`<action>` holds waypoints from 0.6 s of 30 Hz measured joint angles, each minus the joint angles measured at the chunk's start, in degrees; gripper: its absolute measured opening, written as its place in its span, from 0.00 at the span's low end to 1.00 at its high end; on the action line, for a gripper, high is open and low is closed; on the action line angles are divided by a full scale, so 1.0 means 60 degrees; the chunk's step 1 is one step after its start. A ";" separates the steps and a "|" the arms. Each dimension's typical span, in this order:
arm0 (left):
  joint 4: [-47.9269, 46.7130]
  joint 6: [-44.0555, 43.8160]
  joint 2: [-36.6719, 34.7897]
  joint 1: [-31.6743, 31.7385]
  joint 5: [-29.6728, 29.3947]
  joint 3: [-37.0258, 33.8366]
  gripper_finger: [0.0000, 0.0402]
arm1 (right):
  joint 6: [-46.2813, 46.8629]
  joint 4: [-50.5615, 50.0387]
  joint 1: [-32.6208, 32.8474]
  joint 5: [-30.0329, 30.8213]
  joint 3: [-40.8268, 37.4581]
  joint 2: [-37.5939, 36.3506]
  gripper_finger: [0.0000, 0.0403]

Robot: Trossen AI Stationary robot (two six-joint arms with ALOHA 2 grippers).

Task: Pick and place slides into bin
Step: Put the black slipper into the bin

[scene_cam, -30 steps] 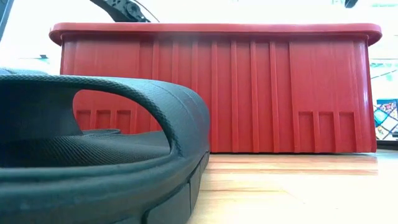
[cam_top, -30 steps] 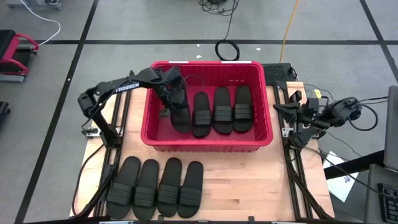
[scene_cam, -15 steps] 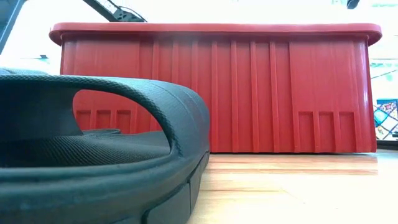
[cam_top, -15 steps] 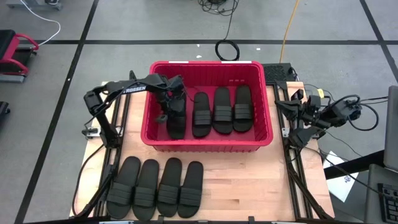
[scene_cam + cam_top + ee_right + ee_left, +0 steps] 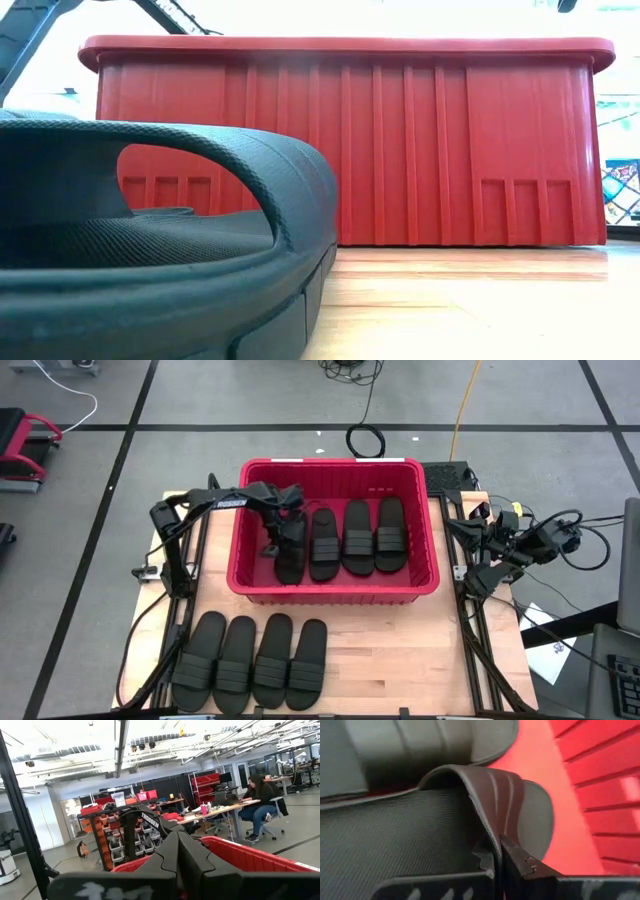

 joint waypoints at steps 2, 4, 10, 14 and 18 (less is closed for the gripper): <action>0.0181 -0.0167 0.0006 -0.0014 -0.0101 -0.0002 0.00 | 0.0002 0.0001 0.0000 0.0000 0.0000 0.0000 0.00; 0.0195 -0.0189 0.0011 -0.0011 -0.0140 -0.0004 0.00 | 0.0003 -0.0001 0.0004 0.0000 0.0000 0.0000 0.00; 0.0461 -0.1010 0.0018 0.0024 -0.0590 -0.0012 0.01 | -0.0114 -0.0008 0.0004 -0.0004 0.0000 0.0000 0.00; 0.0439 -0.1663 0.0051 0.0266 0.0647 -0.0033 0.00 | -0.0266 -0.0012 0.0002 -0.0017 0.0000 0.0000 0.00; 0.0527 -0.2413 0.0051 0.0422 0.0892 -0.0033 0.00 | -0.0311 -0.0016 0.0004 -0.0022 0.0000 0.0000 0.00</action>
